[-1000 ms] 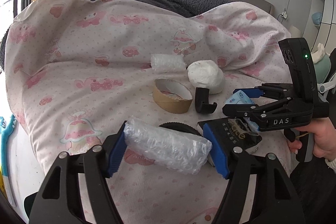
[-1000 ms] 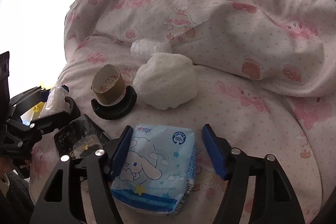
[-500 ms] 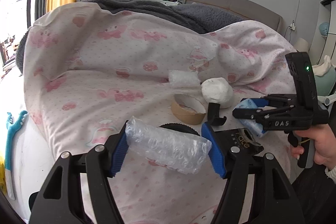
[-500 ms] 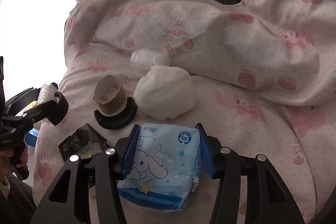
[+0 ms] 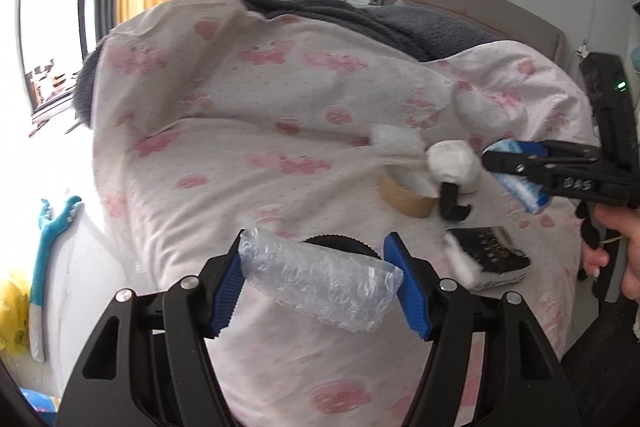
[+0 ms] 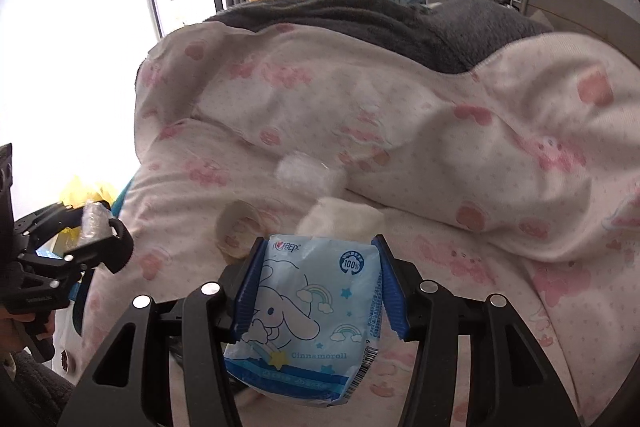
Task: Collect trash
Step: 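Carry the bubble wrap and tissue pack over the teal bin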
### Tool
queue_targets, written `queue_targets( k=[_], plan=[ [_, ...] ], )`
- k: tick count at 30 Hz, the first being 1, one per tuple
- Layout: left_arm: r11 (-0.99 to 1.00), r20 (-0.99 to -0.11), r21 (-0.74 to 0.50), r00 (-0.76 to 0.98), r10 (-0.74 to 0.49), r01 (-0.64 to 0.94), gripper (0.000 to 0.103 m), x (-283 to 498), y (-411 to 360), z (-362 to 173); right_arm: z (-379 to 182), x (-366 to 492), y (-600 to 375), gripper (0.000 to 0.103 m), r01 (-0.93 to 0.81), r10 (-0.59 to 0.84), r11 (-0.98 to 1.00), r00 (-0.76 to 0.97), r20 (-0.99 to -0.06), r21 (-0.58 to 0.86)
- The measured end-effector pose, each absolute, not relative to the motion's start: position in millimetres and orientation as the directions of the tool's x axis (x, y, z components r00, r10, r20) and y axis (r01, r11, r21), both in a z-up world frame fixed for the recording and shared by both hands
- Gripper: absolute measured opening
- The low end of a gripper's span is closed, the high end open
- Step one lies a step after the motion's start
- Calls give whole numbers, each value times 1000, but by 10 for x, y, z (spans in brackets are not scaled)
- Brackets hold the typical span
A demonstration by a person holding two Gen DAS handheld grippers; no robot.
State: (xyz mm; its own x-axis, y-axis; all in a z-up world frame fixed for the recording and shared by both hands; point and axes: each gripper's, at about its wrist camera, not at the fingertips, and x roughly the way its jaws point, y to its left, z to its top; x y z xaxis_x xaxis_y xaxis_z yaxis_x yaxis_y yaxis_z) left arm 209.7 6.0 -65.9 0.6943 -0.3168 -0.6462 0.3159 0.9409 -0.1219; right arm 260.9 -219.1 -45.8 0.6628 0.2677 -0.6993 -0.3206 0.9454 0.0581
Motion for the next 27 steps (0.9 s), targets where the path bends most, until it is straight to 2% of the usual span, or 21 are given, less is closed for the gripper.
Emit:
queue_targets(
  k=[13,27],
  plan=[
    [979,-727,-80,661,-186,188,70,2007,577,-815,-214,2487,-1496,54,-427,376,900,654,-656,90],
    [986,-737,-99,656,-161,132,67,1788,1013,-826,-183,2311,-559,54,-546,473,830,586,-658,111]
  ],
)
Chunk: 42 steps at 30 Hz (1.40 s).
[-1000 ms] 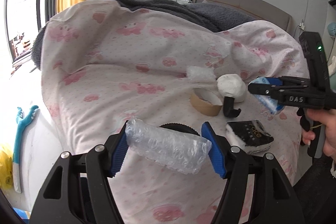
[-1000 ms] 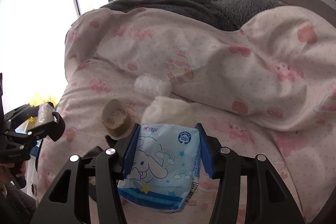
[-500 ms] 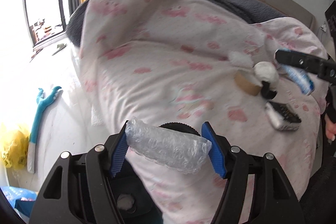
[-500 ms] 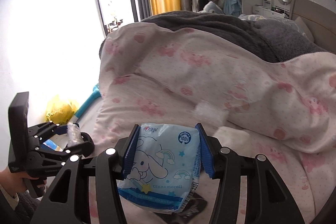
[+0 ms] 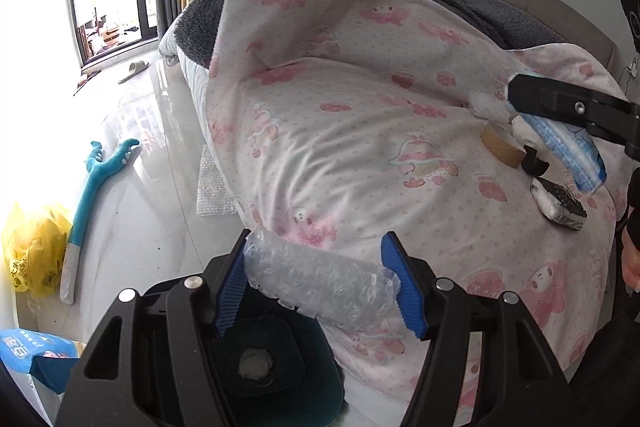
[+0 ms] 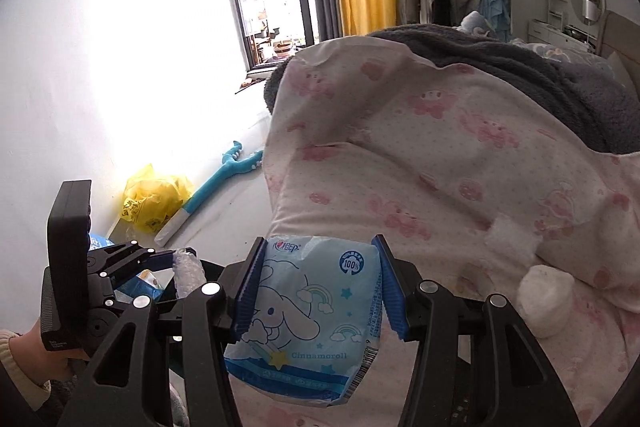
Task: Collect trash
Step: 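Carry the bubble wrap and tissue pack over the teal bin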
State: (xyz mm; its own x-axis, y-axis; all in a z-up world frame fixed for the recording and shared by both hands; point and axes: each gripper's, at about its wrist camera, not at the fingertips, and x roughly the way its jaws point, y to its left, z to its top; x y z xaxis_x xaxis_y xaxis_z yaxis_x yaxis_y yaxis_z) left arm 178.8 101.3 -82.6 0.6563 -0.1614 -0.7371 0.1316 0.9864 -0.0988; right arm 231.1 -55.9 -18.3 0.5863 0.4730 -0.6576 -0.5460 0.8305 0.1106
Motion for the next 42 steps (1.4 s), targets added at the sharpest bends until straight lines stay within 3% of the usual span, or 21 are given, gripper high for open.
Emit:
queue_targets(
  k=[18,32,42],
  plan=[
    [994,-853,-104,517,-66,-44,66,1549,1852,-1225,-290,2040,510,54,-663,551,738,486,-679,124],
    [977,-937,-147,338,-88,-154,66,1356,2340,-1739,-476,1856,1135,54,-724,561,679,409,-719,118],
    [965,-958,-178,258,-125,-195,77,1215,2532,-1927,-681,1837,1440,54,-737,537,667,371,-757,112]
  ],
)
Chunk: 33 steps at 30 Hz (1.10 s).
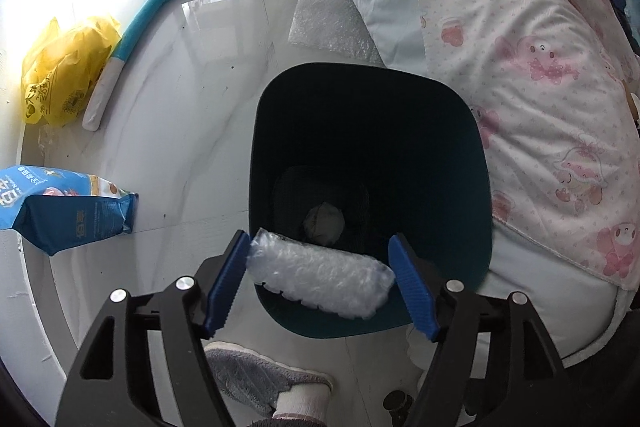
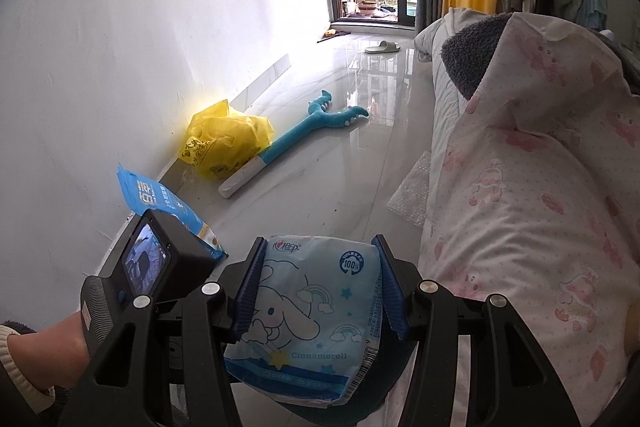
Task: Collect trash
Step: 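Carry the bubble wrap and tissue pack over the teal bin, then open the left tool over the bin while the right tool releases the tissue pack inside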
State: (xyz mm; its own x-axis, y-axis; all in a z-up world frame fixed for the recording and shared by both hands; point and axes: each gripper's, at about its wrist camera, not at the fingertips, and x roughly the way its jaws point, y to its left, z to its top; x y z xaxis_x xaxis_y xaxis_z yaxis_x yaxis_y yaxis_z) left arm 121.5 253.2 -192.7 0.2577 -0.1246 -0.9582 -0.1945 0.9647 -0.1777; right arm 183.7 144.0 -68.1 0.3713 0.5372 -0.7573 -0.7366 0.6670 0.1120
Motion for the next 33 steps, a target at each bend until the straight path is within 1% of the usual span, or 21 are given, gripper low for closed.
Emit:
queue_targets(
  k=[4,12,23,25,33],
  plan=[
    [959,-956,-181,268,-120,-217,80,1145,2659,-1891,-790,1829,1546,54,-738,523,666,360,-772,107],
    [948,-946,-179,312,-92,-262,81,1019,2891,-1744,-1004,1779,1744,53,-748,500,657,335,-799,97],
    [937,-915,-140,404,1,-319,83,809,3201,-1483,-1335,1750,1944,53,-752,457,652,292,-840,94],
    [934,-900,-149,435,8,-326,83,779,3241,-1401,-1431,1758,1966,53,-748,443,657,284,-850,92],
    [936,-832,-152,552,51,-317,75,692,3259,-1037,-1801,1777,2039,54,-732,390,674,234,-891,103]
  ],
)
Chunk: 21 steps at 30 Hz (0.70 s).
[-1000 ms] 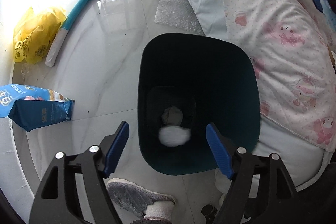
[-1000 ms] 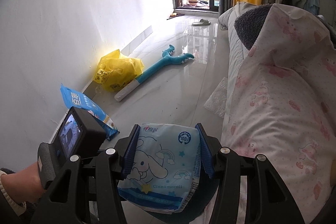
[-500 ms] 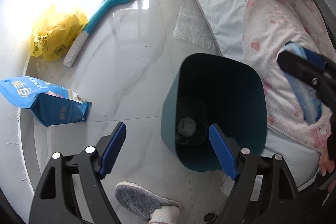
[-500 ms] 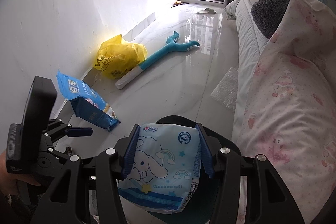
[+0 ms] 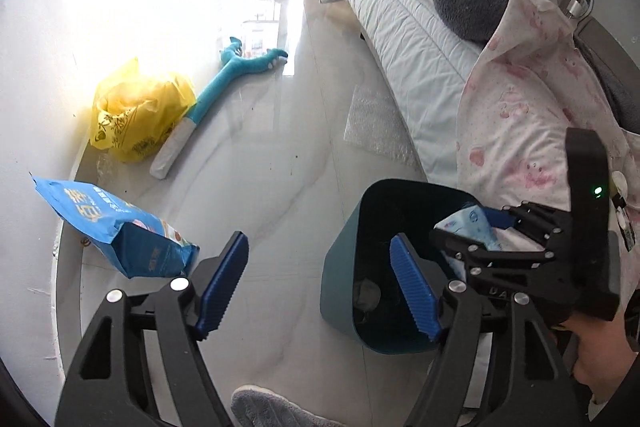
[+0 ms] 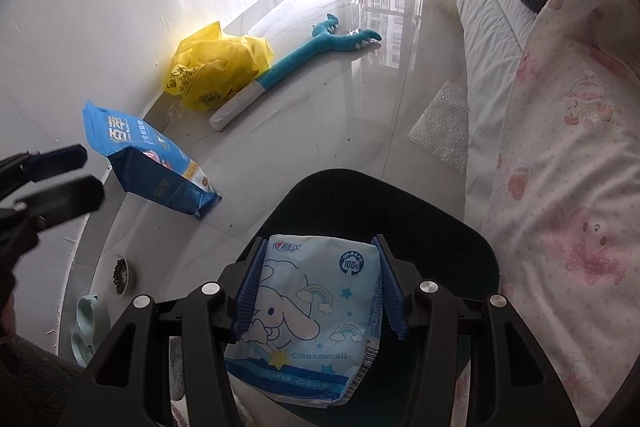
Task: Collect trash
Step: 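Open the left tool over the bin while the right tool releases the tissue pack inside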
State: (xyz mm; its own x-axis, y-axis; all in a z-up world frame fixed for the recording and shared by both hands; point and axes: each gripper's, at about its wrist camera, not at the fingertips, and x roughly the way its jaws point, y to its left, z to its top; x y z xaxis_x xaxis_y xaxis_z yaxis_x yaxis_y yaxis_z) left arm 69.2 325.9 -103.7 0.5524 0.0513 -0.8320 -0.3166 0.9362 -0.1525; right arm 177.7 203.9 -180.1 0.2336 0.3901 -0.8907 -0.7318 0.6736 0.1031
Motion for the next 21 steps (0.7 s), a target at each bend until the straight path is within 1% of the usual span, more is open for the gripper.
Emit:
queue_targets(
  k=[7,13,21],
  plan=[
    [947,-754,-138,651,90,-291,70,616,3209,-713,-2046,1816,2039,54,-713,355,691,193,-915,118],
    [959,-677,-72,720,154,-272,68,560,3126,-454,-2240,1802,2067,54,-710,310,697,176,-934,98],
    [961,-595,-89,788,160,-262,67,536,3042,-188,-2444,1738,2040,54,-720,244,692,165,-956,53]
  ],
)
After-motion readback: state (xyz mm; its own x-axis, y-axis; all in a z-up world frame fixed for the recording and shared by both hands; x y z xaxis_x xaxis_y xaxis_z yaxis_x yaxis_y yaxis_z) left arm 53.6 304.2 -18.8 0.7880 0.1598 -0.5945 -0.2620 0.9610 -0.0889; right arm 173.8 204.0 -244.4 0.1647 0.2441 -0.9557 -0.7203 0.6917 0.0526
